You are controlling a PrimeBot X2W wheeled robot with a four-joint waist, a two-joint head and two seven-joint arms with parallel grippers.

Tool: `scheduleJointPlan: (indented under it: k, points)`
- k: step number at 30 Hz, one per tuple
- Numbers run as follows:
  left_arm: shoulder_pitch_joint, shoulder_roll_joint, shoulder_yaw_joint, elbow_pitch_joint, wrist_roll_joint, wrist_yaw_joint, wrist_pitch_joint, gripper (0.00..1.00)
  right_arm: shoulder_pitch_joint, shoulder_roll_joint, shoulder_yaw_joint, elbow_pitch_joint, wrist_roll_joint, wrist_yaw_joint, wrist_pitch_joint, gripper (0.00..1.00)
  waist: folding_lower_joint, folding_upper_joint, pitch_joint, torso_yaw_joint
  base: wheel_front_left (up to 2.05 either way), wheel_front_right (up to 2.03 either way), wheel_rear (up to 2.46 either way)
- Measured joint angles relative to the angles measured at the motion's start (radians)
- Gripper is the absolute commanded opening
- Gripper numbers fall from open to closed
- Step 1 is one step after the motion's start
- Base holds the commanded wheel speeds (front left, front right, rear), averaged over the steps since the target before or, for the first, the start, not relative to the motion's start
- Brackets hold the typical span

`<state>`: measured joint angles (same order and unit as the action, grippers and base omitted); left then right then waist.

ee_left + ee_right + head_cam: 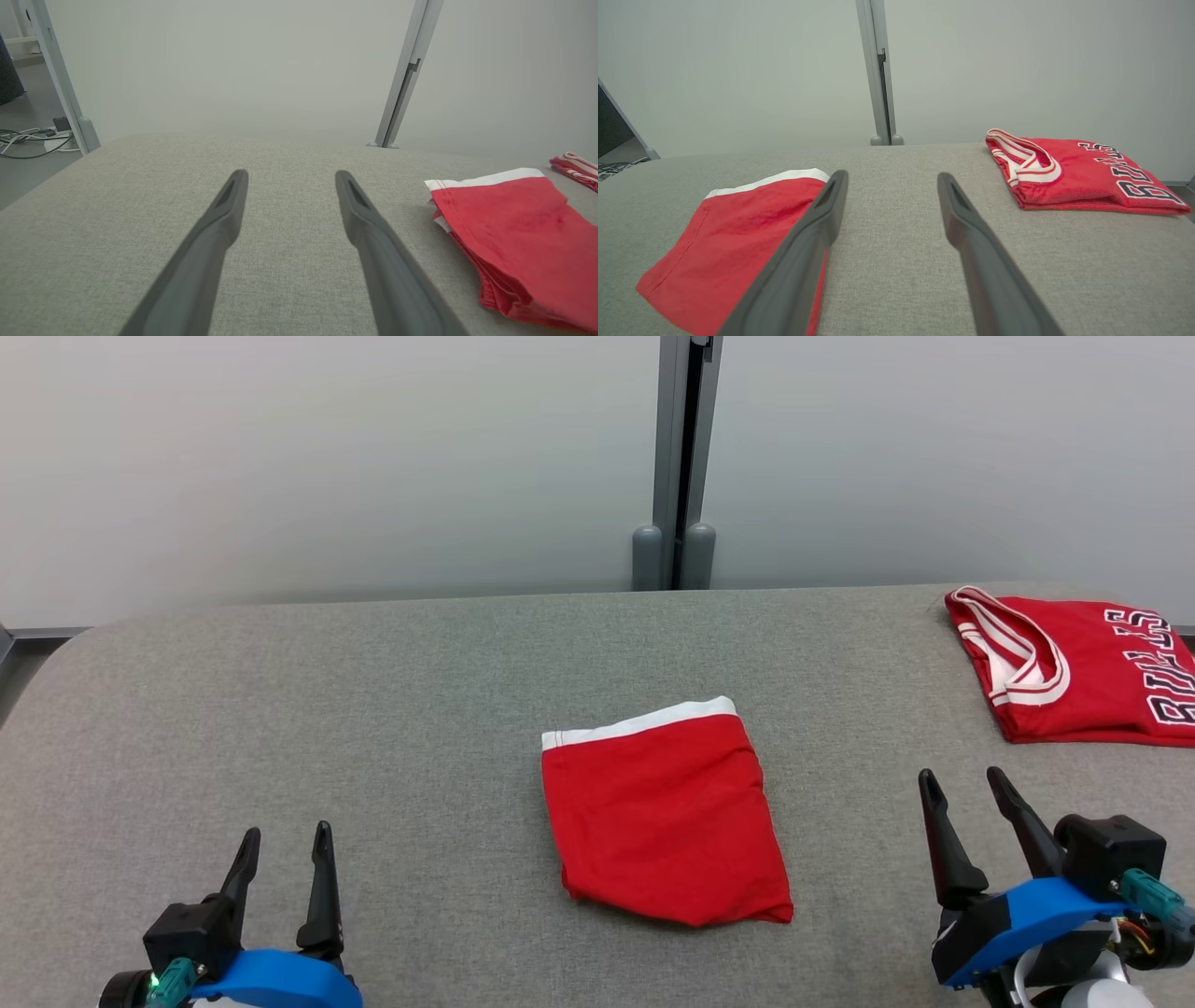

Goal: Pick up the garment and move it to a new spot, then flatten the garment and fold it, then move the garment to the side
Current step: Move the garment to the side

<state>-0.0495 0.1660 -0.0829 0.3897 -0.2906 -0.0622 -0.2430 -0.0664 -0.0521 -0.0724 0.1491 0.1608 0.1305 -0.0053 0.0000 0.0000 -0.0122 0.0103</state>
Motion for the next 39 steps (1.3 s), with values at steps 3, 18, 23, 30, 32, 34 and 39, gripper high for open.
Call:
scheduleJointPlan:
  k: [3,18,23,30,32,34,39]
  points:
    - [-0.006,0.001,-0.005,0.003,0.000,0.000,0.001,1.00,0.003,0.000,0.000,0.006,0.000,0.000,0.000,1.00,0.0000,0.0000,0.002,0.003,0.00,0.00,0.00]
    - [-0.024,0.009,-0.027,-0.019,0.000,0.005,-0.001,1.00,-0.112,-0.001,0.066,0.032,0.001,0.000,-0.004,1.00,0.0000,0.0000,0.028,0.020,0.00,0.00,0.00]
    - [-0.042,0.002,-0.040,-0.039,0.000,0.008,-0.004,1.00,-0.199,-0.001,0.098,0.202,0.032,0.000,0.093,1.00,0.0001,0.0001,0.053,0.040,0.00,0.00,0.00]
    - [-0.084,0.004,-0.060,-0.063,0.010,0.000,-0.007,1.00,-0.321,0.001,0.115,0.446,0.072,0.000,0.253,1.00,0.0001,0.0000,0.094,0.096,0.00,0.00,0.00]
    - [-0.093,0.005,-0.063,-0.067,0.011,0.000,-0.007,1.00,-0.342,0.001,0.110,0.498,0.078,0.000,0.261,1.00,0.0002,0.0001,0.107,0.113,0.00,0.00,0.00]
    - [-0.104,0.004,-0.068,-0.069,0.011,-0.002,-0.010,1.00,-0.366,0.002,0.104,0.542,0.084,0.000,0.268,1.00,0.0001,0.0001,0.118,0.129,0.00,0.00,0.00]
    - [-0.117,-0.003,-0.082,-0.074,0.015,-0.006,-0.012,1.00,-0.401,0.002,0.112,0.654,0.120,0.000,0.288,1.00,0.0002,0.0000,0.139,0.160,0.00,0.00,0.00]
